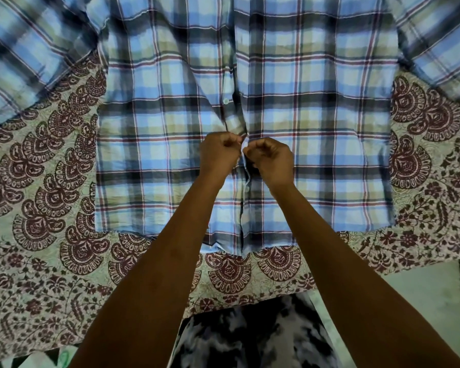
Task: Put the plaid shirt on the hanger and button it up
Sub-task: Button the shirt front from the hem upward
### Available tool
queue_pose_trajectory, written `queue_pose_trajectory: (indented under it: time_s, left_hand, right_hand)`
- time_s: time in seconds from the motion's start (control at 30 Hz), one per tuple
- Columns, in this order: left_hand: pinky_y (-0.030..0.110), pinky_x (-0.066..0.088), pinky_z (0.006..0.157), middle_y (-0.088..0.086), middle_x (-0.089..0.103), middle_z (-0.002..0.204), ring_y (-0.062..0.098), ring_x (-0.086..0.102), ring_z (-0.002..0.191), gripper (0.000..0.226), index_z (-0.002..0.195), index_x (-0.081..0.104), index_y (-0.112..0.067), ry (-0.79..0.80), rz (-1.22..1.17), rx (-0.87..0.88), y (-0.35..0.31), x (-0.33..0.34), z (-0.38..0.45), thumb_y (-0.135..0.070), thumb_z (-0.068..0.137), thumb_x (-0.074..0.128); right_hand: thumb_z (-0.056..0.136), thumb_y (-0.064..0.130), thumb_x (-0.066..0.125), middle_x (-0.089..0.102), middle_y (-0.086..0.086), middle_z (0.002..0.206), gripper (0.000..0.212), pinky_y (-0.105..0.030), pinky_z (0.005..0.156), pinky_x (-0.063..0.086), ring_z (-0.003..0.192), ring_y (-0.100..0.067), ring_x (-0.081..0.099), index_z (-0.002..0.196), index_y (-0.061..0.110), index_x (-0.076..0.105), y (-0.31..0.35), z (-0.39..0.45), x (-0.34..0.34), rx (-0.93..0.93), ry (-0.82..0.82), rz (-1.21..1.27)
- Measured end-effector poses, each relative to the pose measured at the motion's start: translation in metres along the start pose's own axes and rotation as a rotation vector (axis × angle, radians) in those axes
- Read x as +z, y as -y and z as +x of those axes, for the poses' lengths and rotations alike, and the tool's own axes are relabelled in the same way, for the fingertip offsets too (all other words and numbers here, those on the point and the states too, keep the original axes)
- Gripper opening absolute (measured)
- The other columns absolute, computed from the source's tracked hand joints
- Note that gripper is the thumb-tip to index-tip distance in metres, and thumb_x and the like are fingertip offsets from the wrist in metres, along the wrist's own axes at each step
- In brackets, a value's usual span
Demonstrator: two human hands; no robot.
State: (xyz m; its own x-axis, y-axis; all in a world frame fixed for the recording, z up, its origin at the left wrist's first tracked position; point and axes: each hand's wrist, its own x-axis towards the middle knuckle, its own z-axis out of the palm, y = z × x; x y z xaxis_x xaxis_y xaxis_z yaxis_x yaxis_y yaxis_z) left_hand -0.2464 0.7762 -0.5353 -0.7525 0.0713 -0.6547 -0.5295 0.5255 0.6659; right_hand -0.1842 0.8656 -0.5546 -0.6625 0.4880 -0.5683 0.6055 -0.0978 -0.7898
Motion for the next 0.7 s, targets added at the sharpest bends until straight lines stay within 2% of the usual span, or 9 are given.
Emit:
queue_pose_trajectory:
  time_s: [0.07, 0.13, 0.17, 0.3, 0.4, 0.53, 0.6, 0.7]
  left_hand:
    - [0.034, 0.056, 0.075, 0.012, 0.07, 0.092, 0.023, 0.064, 0.082, 0.011, 0.085, 0.071, -0.011, 0.0, -0.038, -0.053, -0.002, 0.002, -0.002, -0.011, 0.085, 0.06]
    - [0.023, 0.05, 0.064, 0.009, 0.07, 0.093, 0.017, 0.061, 0.076, 0.01, 0.088, 0.071, -0.012, -0.044, -0.063, -0.072, -0.003, 0.006, -0.004, -0.012, 0.084, 0.062]
    - [0.021, 0.048, 0.063, 0.008, 0.071, 0.095, 0.015, 0.061, 0.076, 0.011, 0.091, 0.071, -0.011, -0.075, -0.076, -0.08, -0.003, 0.008, -0.005, -0.012, 0.084, 0.063]
    - [0.024, 0.05, 0.074, 0.009, 0.07, 0.099, 0.018, 0.063, 0.085, 0.01, 0.093, 0.069, -0.009, -0.115, -0.122, -0.083, 0.0, 0.01, -0.004, -0.011, 0.084, 0.065]
    - [0.018, 0.048, 0.065, 0.007, 0.067, 0.092, 0.015, 0.059, 0.079, 0.007, 0.087, 0.064, -0.011, -0.105, -0.203, -0.078, 0.002, 0.009, -0.003, -0.007, 0.082, 0.067]
    - [0.009, 0.044, 0.056, 0.003, 0.064, 0.089, 0.012, 0.058, 0.077, 0.012, 0.078, 0.059, -0.015, -0.087, -0.218, -0.087, 0.004, 0.01, -0.003, -0.006, 0.083, 0.065]
    - [0.011, 0.045, 0.057, 0.003, 0.065, 0.088, 0.012, 0.059, 0.077, 0.018, 0.073, 0.057, -0.02, -0.086, -0.207, -0.084, 0.005, 0.011, -0.002, -0.006, 0.084, 0.063]
    - [0.024, 0.05, 0.069, 0.002, 0.064, 0.087, 0.016, 0.06, 0.081, 0.013, 0.077, 0.058, -0.018, -0.115, -0.188, -0.077, 0.007, 0.016, -0.003, -0.008, 0.084, 0.062]
  right_hand:
    - [0.08, 0.006, 0.069, 0.066, -0.004, 0.075, 0.003, -0.03, 0.072, 0.054, 0.073, -0.02, 0.065, 0.082, 0.007, 0.067, 0.0, -0.004, 0.004, -0.066, -0.033, -0.105]
    - [0.082, 0.01, 0.066, 0.067, -0.003, 0.074, 0.004, -0.03, 0.068, 0.053, 0.071, -0.019, 0.065, 0.084, 0.008, 0.065, 0.0, -0.01, 0.01, -0.118, -0.069, -0.159]
    - [0.083, 0.012, 0.065, 0.067, -0.003, 0.074, 0.004, -0.03, 0.066, 0.052, 0.07, -0.018, 0.064, 0.085, 0.009, 0.065, 0.0, -0.013, 0.013, -0.136, -0.097, -0.17]
    - [0.085, 0.006, 0.062, 0.063, 0.001, 0.072, 0.004, -0.018, 0.059, 0.047, 0.064, -0.009, 0.058, 0.088, 0.007, 0.064, -0.004, -0.02, 0.02, -0.192, -0.189, -0.143]
    - [0.086, 0.007, 0.061, 0.064, 0.002, 0.073, 0.005, -0.023, 0.063, 0.05, 0.067, -0.013, 0.061, 0.089, 0.008, 0.064, -0.007, -0.021, 0.024, -0.203, -0.221, -0.156]
    - [0.087, 0.008, 0.06, 0.069, -0.005, 0.081, 0.01, -0.036, 0.074, 0.057, 0.074, -0.018, 0.065, 0.095, 0.007, 0.066, -0.011, -0.02, 0.026, -0.167, -0.213, -0.093]
    - [0.088, 0.01, 0.06, 0.071, -0.007, 0.082, 0.01, -0.039, 0.074, 0.057, 0.074, -0.019, 0.066, 0.094, 0.009, 0.067, -0.011, -0.019, 0.025, -0.152, -0.213, -0.089]
    - [0.088, 0.014, 0.06, 0.068, -0.004, 0.077, 0.01, -0.04, 0.071, 0.057, 0.072, -0.019, 0.065, 0.087, 0.01, 0.068, -0.008, -0.017, 0.023, -0.105, -0.225, -0.074]
